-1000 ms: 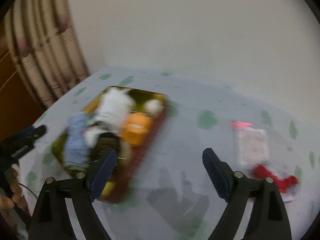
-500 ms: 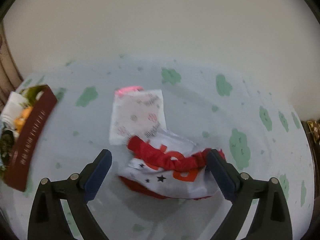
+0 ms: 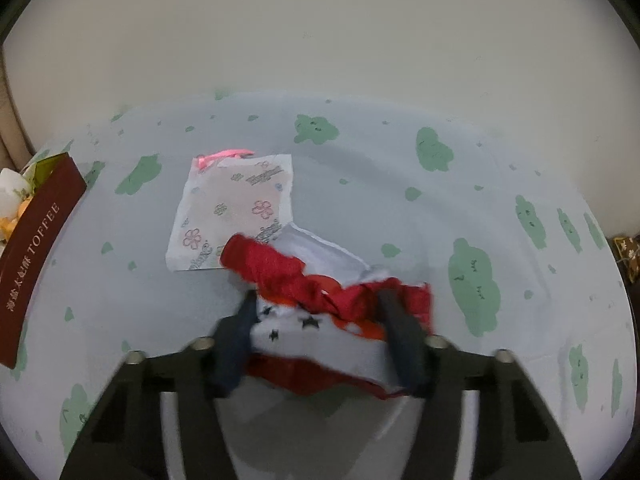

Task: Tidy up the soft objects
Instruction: 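Grasp the red-and-white star sock with the right gripper and lift it, then grasp the pink-tagged sachet with left gripper while right holds star sock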

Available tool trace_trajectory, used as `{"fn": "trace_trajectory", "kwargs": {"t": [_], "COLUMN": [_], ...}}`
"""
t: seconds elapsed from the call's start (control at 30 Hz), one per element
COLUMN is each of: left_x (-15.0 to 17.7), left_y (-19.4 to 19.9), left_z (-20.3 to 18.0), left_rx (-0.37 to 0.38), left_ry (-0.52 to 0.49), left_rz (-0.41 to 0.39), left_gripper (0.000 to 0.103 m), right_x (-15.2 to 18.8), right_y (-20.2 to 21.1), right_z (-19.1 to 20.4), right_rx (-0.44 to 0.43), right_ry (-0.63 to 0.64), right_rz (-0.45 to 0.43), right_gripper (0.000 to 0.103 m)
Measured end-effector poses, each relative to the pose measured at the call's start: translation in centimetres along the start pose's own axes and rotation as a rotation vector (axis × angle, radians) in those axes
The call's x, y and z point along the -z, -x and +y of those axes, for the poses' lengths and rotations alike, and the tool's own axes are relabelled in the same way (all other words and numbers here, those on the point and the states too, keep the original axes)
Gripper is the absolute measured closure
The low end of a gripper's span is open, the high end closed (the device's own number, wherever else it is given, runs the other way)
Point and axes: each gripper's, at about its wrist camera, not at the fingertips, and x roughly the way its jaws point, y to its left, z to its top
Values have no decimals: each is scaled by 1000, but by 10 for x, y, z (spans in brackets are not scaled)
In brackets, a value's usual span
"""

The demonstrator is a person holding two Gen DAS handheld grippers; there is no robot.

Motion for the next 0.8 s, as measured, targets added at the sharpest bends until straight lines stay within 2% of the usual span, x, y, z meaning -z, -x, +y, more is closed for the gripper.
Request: {"fn": "trace_trajectory", "kwargs": {"t": [0.1, 0.17, 0.3, 0.43, 0.6, 0.73, 0.8], "left_x": [2, 2, 4, 2, -5, -8, -10], "left_y": [2, 5, 14, 27, 39, 40, 34], "left_z": [-5, -11, -29, -64, -122, -182, -215], "left_rx": [-1, 6, 38, 89, 242, 348, 410], "left_ry": [-14, -27, -64, -136, -210, -294, -329], "left_rz": [-4, -10, -9, -12, 15, 44, 90], "left_gripper": [48, 48, 48, 48, 48, 39, 38], "right_x": [1, 3, 6, 9, 19, 27, 30], "right_y": [3, 7, 17, 23, 27, 29, 28], "right_z": [-8, -12, -22, -42, -75, -97, -101], "right_rx": [-15, -24, -9, 28, 83, 119, 115], "right_ry": [-4, -1, 3, -10, -44, -72, -74], "right_rz": [-18, -30, -61, -81, -85, -93, -90], "right_gripper": [73, 76, 78, 78, 78, 78, 78]}}
